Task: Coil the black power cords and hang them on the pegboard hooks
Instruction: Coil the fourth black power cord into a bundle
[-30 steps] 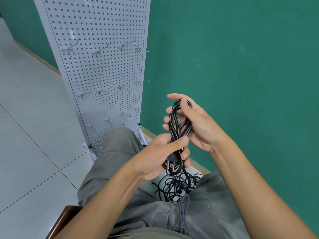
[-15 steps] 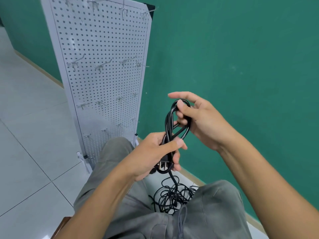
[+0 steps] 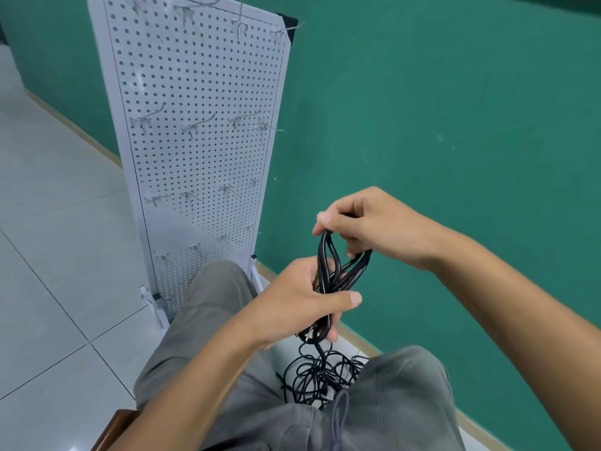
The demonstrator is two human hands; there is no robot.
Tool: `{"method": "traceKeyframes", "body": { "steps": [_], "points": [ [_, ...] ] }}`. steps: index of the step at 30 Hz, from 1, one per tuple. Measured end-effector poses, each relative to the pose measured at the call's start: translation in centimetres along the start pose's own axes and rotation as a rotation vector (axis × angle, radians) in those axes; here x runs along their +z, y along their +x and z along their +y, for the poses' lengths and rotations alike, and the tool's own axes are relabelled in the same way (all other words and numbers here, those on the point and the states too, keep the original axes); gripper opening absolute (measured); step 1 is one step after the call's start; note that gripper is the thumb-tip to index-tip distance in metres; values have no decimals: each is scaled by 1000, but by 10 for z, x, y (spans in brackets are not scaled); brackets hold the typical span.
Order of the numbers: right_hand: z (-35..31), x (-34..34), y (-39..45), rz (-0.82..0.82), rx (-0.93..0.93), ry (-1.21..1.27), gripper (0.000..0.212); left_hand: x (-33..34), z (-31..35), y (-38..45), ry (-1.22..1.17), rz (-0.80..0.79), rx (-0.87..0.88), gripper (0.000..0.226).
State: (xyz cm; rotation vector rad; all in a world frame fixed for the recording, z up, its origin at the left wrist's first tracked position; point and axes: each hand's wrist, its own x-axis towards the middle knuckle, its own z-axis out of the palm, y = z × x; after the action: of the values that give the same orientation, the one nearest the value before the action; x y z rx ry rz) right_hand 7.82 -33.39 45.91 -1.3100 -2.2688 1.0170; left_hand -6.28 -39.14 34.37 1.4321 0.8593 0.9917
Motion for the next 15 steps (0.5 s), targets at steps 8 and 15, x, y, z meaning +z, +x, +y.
{"method": "traceKeyframes", "body": {
  "steps": [8,15],
  "points": [
    [6,6,-1,95,-8,125,35,5,2,0,27,-38,26,32],
    [8,8,-2,3,-75,361,26,16,-4,3,-33,187,47,36]
  ]
}}
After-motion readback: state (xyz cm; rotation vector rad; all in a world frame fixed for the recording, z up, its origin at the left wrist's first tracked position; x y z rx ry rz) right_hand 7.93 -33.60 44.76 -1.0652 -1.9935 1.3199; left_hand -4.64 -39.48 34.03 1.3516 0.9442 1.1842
